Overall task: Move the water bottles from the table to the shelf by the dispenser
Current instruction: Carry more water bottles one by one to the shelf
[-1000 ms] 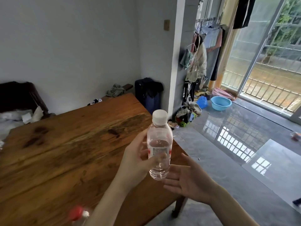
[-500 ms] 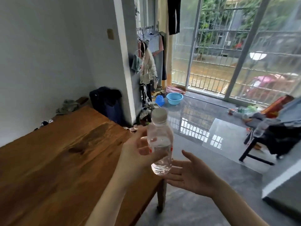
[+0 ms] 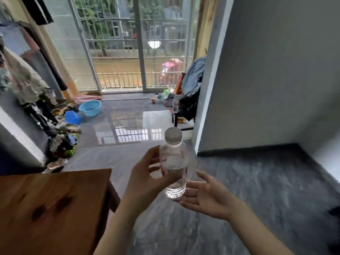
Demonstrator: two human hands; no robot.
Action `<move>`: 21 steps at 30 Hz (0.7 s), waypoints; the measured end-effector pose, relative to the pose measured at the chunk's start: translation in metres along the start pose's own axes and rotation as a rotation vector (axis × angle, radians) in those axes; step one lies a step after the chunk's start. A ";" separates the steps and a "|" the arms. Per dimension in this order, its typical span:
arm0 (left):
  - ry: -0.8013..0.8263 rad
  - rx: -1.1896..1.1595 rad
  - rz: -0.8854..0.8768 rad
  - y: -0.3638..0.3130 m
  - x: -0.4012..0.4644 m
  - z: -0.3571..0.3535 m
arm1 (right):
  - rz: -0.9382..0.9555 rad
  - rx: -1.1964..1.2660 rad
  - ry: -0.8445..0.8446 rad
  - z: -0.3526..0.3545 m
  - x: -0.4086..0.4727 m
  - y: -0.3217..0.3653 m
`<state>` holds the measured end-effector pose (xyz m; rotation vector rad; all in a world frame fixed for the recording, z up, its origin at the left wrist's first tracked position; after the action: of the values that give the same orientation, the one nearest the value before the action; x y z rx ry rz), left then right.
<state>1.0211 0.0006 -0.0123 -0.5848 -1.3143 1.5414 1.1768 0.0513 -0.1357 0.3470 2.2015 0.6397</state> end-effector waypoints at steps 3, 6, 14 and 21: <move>0.134 0.015 -0.086 -0.030 0.002 -0.057 | 0.075 0.093 -0.093 0.049 -0.041 0.004; 0.283 -0.002 -0.161 -0.060 -0.003 -0.118 | 0.151 0.170 -0.183 0.098 -0.085 0.006; 0.588 -0.112 -0.251 -0.127 -0.058 -0.290 | 0.291 0.326 -0.409 0.232 -0.210 -0.014; 0.766 -0.231 -0.180 -0.158 -0.113 -0.401 | 0.429 0.418 -0.509 0.312 -0.298 -0.041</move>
<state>1.4612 0.0693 -0.0102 -1.0445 -0.9094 0.8728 1.6060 -0.0113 -0.1441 1.0932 1.7559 0.2553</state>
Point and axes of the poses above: each hand's wrist, its own x-axis towards the middle knuckle, its own z-axis out of the back of the hand, y = z × x, the point moved 8 cm from there along x, towards the middle knuckle, and after that the axes turned 6 degrees about -y, right-handed, at the moved point
